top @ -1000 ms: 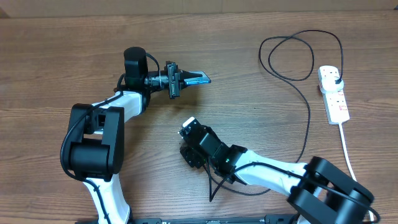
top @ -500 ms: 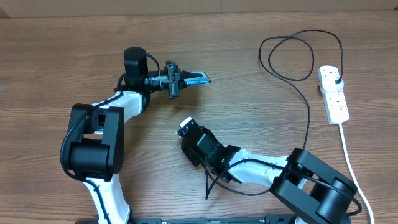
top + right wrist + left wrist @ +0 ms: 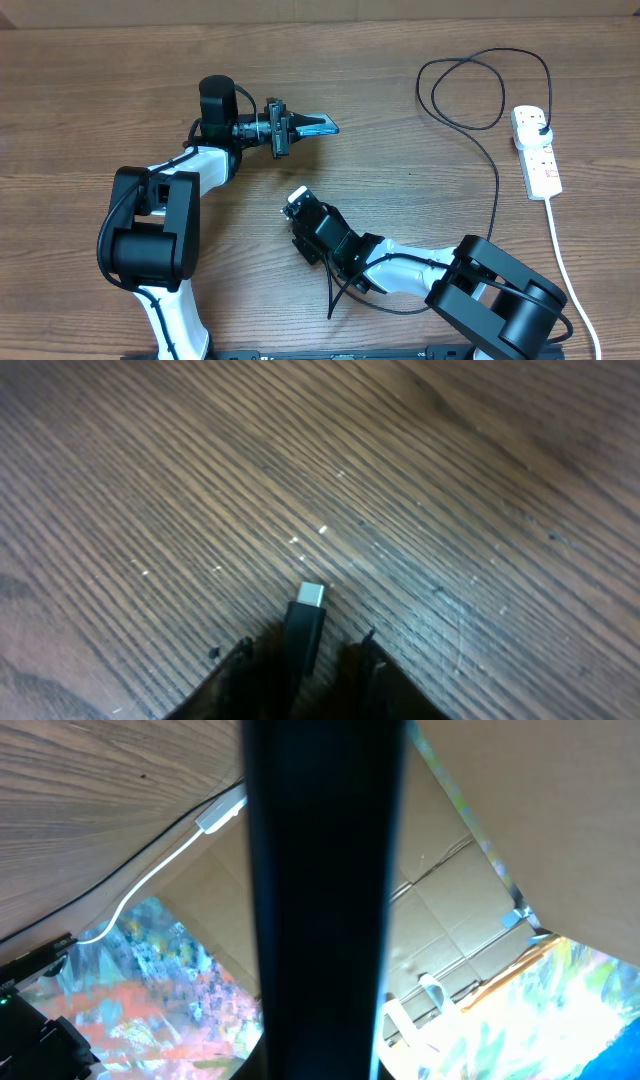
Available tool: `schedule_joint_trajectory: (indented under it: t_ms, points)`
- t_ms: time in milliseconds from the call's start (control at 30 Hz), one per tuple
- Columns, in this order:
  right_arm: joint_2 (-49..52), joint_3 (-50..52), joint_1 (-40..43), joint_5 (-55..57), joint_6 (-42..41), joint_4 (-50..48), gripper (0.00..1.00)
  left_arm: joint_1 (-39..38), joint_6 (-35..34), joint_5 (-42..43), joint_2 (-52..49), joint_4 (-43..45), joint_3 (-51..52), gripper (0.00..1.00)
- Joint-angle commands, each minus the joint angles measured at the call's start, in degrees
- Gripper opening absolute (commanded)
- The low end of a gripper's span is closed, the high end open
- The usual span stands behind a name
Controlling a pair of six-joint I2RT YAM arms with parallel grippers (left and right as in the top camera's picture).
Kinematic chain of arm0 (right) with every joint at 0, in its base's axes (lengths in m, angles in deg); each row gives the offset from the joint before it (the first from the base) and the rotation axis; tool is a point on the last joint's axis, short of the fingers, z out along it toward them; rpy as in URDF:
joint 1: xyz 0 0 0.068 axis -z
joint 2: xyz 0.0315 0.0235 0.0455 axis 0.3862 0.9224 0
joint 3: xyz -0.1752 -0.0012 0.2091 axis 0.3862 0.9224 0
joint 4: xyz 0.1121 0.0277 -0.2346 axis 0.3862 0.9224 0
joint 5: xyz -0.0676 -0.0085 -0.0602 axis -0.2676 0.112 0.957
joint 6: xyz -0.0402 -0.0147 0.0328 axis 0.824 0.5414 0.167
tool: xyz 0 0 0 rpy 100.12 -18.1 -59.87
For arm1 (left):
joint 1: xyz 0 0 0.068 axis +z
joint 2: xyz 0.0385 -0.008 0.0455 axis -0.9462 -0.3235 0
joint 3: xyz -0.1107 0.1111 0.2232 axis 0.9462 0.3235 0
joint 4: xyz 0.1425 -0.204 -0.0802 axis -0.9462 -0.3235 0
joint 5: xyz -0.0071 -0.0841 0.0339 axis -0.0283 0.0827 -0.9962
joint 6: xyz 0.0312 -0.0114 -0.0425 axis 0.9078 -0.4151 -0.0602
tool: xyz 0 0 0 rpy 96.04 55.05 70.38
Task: Plug charger to phone and switch on socket
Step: 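Grasp the cable near its USB-C plug with the right gripper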
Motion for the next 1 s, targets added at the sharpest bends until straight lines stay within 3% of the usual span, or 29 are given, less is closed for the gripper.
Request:
schedule_joint_trajectory:
  t_ms: [0, 167, 333, 533, 967]
  points:
    - [1.25, -0.39, -0.31, 0.7, 0.17, 0.31, 0.21, -0.28, 0.33, 0.9, 0.24, 0.52, -1.64, 0.05]
    - [1.25, -0.39, -0.31, 0.5, -0.09, 0.33, 0.04, -0.28, 0.33, 0.9, 0.24, 0.52, -1.64, 0.05]
    - [1.2, -1.07, -0.33, 0.52, -0.68, 2.43, 0.04, -0.28, 1.68, 0.9, 0.24, 0.5, -1.64, 0.05]
    - [-1.73, -7.43, -0.13, 0.24, -9.81, 17.14, 0.04, -0.26, 3.34, 0.96, 0.24, 0.5, -1.64, 0.05]
    - [-22.62, -8.57, -0.09, -19.06, -20.87, 24.61, 0.04, 0.94, 12.46, 1.6, 0.24, 0.5, -1.64, 0.05]
